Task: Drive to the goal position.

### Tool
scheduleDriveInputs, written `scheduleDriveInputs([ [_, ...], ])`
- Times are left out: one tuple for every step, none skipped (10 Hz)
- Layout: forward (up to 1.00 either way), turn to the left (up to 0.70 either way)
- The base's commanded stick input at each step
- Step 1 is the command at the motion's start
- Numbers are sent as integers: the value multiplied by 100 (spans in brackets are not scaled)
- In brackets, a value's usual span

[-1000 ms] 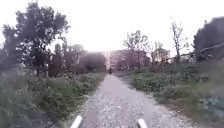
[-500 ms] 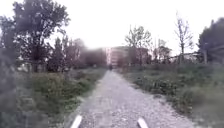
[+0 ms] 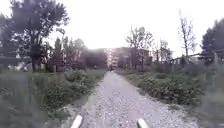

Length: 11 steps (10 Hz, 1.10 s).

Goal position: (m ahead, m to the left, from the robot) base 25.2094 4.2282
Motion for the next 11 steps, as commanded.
scheduleDriveInputs([
  [100,0],
  [100,0],
  [100,0],
  [100,0],
  [100,0],
  [100,0],
  [100,0],
  [100,0],
  [100,0],
  [100,0],
  [100,0],
])
